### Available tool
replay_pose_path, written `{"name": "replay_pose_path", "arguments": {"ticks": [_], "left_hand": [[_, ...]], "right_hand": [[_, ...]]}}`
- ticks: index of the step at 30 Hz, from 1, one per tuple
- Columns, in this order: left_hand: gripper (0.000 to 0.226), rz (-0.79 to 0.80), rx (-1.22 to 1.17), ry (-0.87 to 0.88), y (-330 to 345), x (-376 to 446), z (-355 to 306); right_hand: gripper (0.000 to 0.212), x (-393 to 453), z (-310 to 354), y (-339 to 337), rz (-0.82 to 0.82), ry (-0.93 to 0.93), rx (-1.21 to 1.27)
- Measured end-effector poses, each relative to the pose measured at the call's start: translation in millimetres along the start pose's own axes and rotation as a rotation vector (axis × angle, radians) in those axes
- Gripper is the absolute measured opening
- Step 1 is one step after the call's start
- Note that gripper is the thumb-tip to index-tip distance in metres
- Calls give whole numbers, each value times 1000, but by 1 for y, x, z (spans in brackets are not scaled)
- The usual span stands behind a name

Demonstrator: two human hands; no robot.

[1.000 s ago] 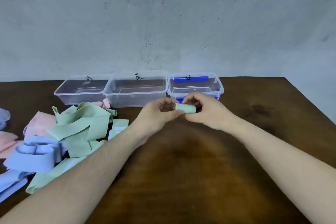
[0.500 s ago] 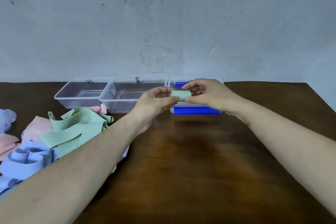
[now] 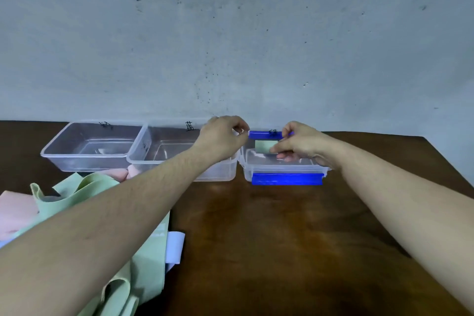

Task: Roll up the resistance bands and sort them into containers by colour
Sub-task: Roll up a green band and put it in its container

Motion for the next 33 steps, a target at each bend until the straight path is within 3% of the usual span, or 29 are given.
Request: {"name": "replay_pose_path", "arguments": {"ticks": [5,11,17,28,33], "left_hand": [[28,-24,280,245,12,22,3],[39,44,479,344,33,37,0],[32,104,600,259,41,41,0],[34,115,567,250,43,36,-1],[37,121,514,220,41,34,0]], "right_hand": [[34,24,-7,16,3,114,40],[32,39,-9,34,26,157,64],[33,46,-11,42,-13,146,21],[18,38,-3,38,-181,-57,-346],[15,33,-4,38,-185,-124,-390]]}}
Point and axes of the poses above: each hand's wrist, its own x-axis towards the middle knuckle, its own y-axis out of the palm, z = x × y, the point moved 4 cm from there along x, towards the middle knuckle, and after that the axes turned 14 degrees about -z, right-handed, at the moved point
